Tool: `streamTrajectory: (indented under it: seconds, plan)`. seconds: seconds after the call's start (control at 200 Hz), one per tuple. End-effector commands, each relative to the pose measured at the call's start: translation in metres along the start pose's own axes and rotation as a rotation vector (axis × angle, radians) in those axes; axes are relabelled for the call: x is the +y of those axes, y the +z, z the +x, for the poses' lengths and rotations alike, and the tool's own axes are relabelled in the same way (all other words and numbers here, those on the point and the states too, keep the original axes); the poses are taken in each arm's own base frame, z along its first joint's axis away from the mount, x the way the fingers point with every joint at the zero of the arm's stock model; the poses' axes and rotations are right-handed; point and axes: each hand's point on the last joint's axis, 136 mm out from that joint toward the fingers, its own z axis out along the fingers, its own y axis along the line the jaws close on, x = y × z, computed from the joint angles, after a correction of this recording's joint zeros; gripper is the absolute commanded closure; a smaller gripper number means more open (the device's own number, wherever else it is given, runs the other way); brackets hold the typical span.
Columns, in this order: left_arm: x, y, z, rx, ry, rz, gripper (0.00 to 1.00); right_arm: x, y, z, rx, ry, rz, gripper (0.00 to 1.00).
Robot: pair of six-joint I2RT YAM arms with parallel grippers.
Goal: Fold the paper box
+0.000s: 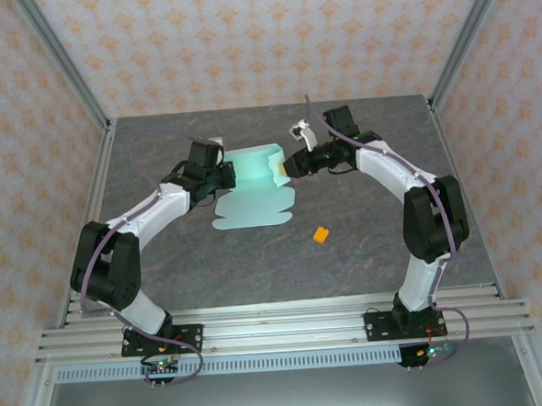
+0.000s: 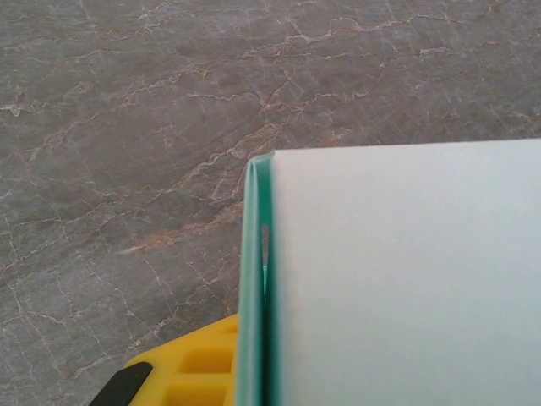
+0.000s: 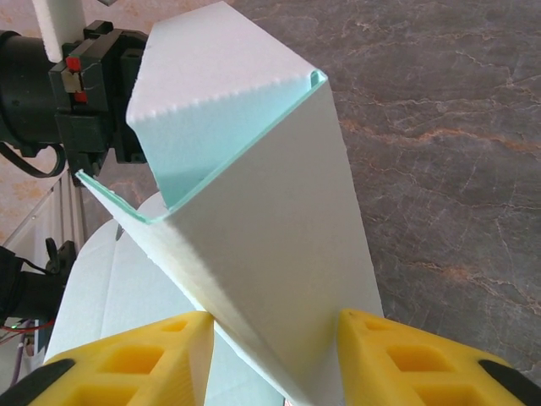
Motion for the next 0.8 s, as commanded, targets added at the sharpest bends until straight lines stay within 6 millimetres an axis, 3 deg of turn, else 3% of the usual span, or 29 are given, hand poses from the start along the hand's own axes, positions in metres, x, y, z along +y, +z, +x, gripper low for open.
streamTrajectory:
  seconds: [0.0, 0.18, 0.425, 0.581, 0.796]
  plan:
    - [-0.024, -0.004, -0.010, -0.011, 0.040, 0.063, 0.93, 0.003, 0.003, -0.019, -0.041, -0.079, 0.058, 0.58]
    - [-0.027, -0.005, -0.009, -0.007, 0.045, 0.067, 0.93, -0.010, 0.002, -0.025, -0.084, -0.096, 0.225, 0.57]
    - [-0.029, -0.005, -0.011, -0.007, 0.058, 0.052, 0.93, -0.007, 0.004, -0.026, -0.088, -0.195, 0.449, 0.62]
    - [-0.031, -0.006, -0.010, -0.006, 0.062, 0.052, 0.93, -0.002, 0.009, -0.026, -0.089, -0.246, 0.537, 0.67]
    - [-0.033, -0.008, -0.009, -0.007, 0.067, 0.055, 0.93, -0.016, 0.012, -0.030, -0.109, -0.210, 0.636, 0.67]
